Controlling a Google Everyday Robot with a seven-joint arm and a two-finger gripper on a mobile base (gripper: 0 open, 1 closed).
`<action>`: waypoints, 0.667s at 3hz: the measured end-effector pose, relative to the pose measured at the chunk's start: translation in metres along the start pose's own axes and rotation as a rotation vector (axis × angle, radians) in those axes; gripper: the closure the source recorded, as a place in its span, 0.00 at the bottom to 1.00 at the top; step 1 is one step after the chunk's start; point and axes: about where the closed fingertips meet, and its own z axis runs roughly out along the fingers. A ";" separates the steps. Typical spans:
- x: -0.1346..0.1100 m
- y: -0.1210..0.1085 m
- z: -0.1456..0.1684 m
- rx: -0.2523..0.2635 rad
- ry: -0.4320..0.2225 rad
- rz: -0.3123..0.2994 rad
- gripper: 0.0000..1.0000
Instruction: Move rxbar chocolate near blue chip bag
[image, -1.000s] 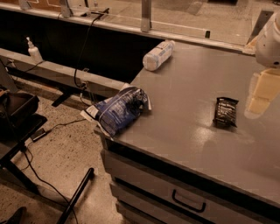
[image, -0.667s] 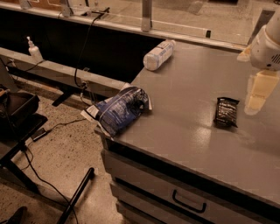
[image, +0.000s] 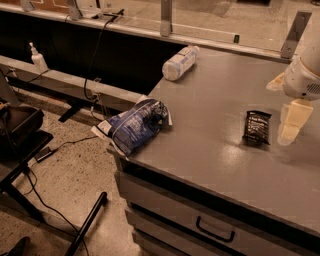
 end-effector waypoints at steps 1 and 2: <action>-0.015 0.020 0.023 -0.014 -0.050 0.004 0.00; -0.015 0.020 0.023 -0.014 -0.050 0.004 0.00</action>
Offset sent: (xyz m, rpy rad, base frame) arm -0.0085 0.0235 -0.0142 0.0393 -0.0109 -0.0334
